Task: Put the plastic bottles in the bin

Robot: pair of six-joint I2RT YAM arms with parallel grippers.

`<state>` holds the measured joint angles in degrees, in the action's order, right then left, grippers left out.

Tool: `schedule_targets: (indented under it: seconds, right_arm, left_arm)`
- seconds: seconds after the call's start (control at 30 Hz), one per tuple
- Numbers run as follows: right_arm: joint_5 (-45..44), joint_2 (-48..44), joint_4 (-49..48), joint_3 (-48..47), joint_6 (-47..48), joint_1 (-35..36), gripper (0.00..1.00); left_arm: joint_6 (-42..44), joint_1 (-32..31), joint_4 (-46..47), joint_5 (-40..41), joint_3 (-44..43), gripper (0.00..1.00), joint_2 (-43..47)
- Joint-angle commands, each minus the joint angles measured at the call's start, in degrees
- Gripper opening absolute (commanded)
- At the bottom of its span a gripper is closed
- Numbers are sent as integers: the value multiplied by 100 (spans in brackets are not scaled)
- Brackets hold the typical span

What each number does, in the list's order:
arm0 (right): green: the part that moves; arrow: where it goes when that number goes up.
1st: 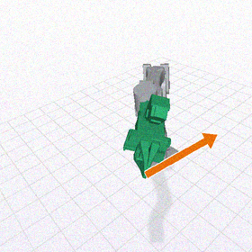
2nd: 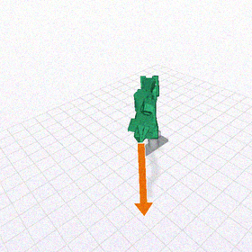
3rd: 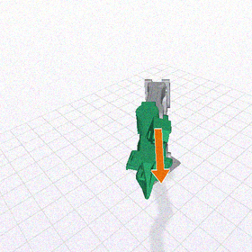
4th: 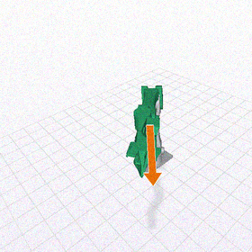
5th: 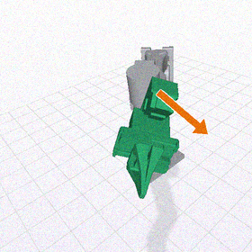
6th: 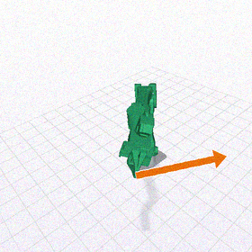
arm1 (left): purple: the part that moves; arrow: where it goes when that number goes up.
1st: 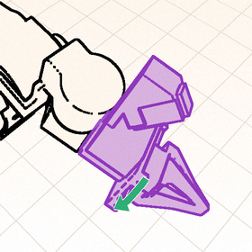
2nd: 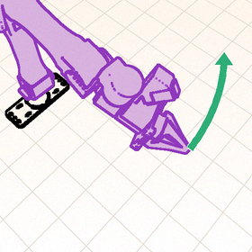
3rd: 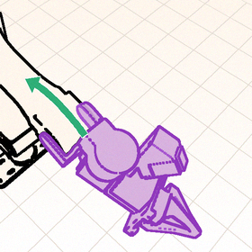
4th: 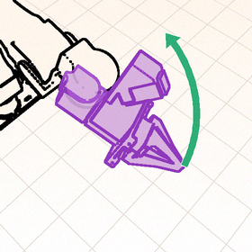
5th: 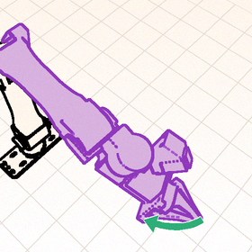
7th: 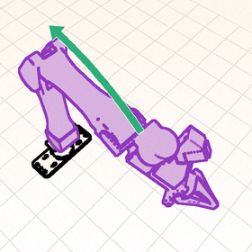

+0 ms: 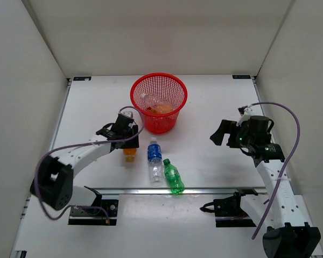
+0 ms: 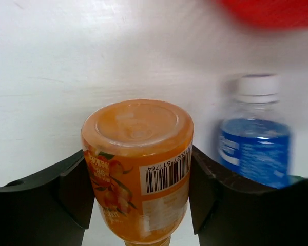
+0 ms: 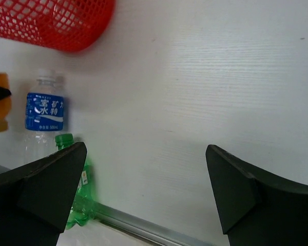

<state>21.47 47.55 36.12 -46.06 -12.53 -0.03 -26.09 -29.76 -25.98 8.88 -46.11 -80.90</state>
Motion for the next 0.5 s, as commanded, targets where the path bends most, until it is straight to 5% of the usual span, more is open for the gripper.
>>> schedule_targets:
  seconds: [0.0, 0.2, 0.47]
  right_arm:
    - [103, -123, -228, 255, -100, 493, 99]
    - [6, -238, -465, 704, -232, 1127, 99]
    - [147, -475, -737, 1117, -556, 1777, 99]
  left_arm:
    - [-264, 162, -425, 570, -512, 49, 1249]
    - [-266, 120, -400, 913, -2118, 49, 2237]
    - [24, -302, 629, 720, -3957, 53, -184]
